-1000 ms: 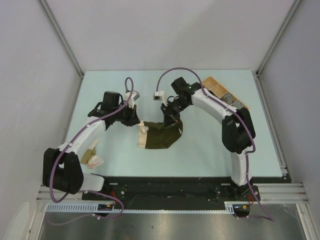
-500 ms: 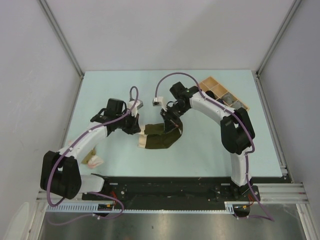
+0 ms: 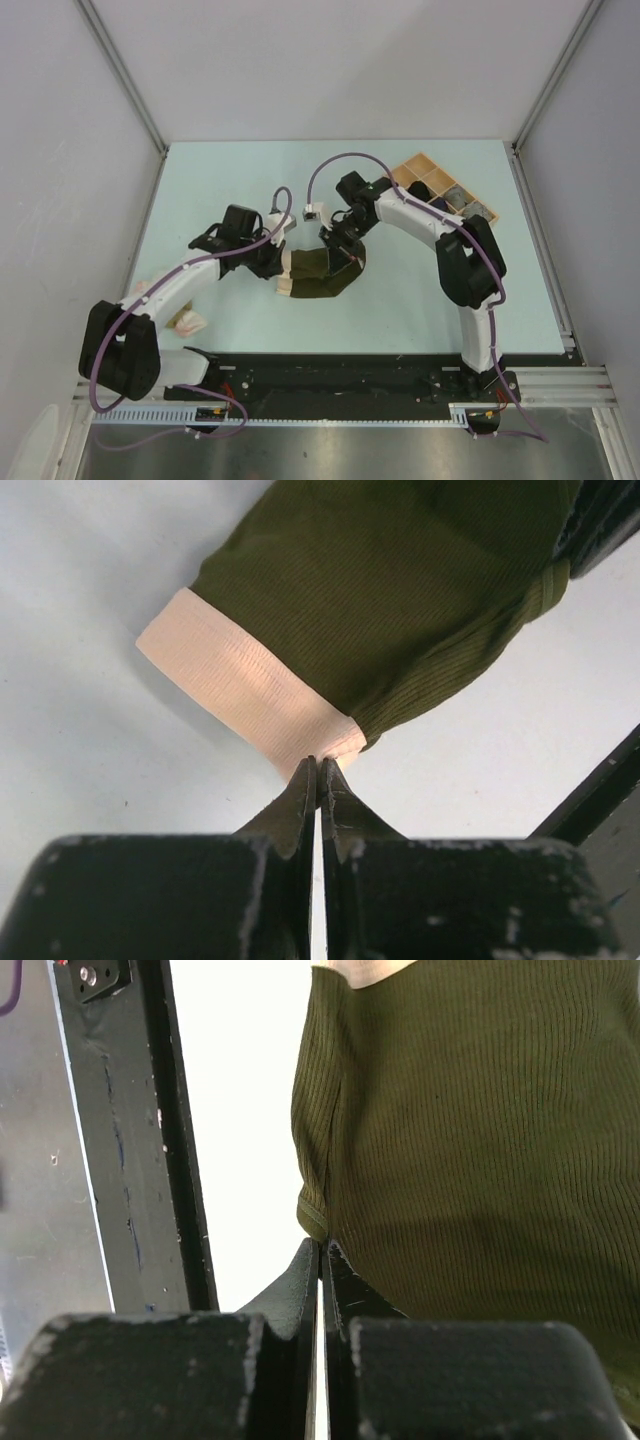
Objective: Roll the underwear
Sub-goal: Fold the underwear at the center of the board.
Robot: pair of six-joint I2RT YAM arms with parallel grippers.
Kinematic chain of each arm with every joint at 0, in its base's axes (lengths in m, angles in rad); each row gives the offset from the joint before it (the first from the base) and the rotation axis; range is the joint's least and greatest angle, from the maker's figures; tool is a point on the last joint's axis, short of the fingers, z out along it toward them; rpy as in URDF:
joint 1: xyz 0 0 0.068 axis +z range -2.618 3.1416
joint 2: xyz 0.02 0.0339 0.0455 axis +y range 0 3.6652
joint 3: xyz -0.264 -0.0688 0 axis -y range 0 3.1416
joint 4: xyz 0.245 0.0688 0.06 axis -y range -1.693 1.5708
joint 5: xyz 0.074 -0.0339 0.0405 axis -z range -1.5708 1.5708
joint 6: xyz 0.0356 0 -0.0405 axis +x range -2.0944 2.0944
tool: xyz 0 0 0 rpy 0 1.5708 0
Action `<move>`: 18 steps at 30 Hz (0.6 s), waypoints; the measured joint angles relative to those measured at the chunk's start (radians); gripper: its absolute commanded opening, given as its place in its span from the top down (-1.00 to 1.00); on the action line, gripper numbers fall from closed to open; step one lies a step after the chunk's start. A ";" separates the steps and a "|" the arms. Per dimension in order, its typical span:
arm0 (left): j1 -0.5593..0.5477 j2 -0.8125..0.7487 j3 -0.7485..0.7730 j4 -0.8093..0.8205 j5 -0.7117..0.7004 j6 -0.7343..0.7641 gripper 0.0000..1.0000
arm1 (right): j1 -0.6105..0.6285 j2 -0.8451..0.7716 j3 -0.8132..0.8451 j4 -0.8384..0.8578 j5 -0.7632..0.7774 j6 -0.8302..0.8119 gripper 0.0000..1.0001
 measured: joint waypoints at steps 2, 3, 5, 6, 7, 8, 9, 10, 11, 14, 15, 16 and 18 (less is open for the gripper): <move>-0.016 -0.002 -0.013 0.000 -0.014 0.011 0.93 | 0.002 0.009 0.000 -0.002 0.001 -0.003 1.00; -0.024 -0.003 -0.018 0.000 -0.023 0.018 0.92 | 0.002 0.015 -0.001 -0.003 0.001 -0.003 1.00; -0.039 -0.003 -0.027 0.001 -0.037 0.028 0.92 | 0.003 0.024 -0.002 -0.006 0.004 -0.003 1.00; -0.045 -0.003 -0.030 0.000 -0.045 0.034 0.90 | 0.003 0.031 -0.004 -0.007 0.006 -0.003 1.00; -0.051 -0.003 -0.032 0.001 -0.052 0.037 0.91 | 0.003 0.036 -0.005 -0.009 0.008 -0.003 1.00; -0.057 -0.003 -0.035 0.001 -0.057 0.042 0.90 | 0.003 0.043 -0.006 -0.009 0.011 -0.003 1.00; -0.063 -0.003 -0.036 0.001 -0.063 0.043 0.88 | 0.003 0.050 -0.008 -0.010 0.014 -0.003 1.00; -0.068 -0.003 -0.037 0.001 -0.071 0.044 0.87 | 0.003 0.056 -0.008 -0.010 0.015 -0.003 1.00; -0.073 -0.003 -0.038 0.001 -0.075 0.045 0.86 | 0.003 0.063 -0.008 -0.010 0.018 -0.003 1.00; -0.083 -0.001 -0.038 0.001 -0.082 0.050 0.79 | 0.003 0.084 -0.008 -0.010 0.023 -0.003 1.00; -0.085 0.002 -0.038 0.001 -0.083 0.051 0.77 | 0.003 0.090 -0.008 -0.010 0.023 -0.003 1.00; -0.087 0.005 -0.038 0.001 -0.083 0.052 0.74 | 0.003 0.096 -0.008 -0.010 0.024 -0.003 1.00; -0.092 0.017 -0.039 0.001 -0.084 0.053 0.67 | 0.003 0.106 -0.008 -0.010 0.024 -0.003 0.99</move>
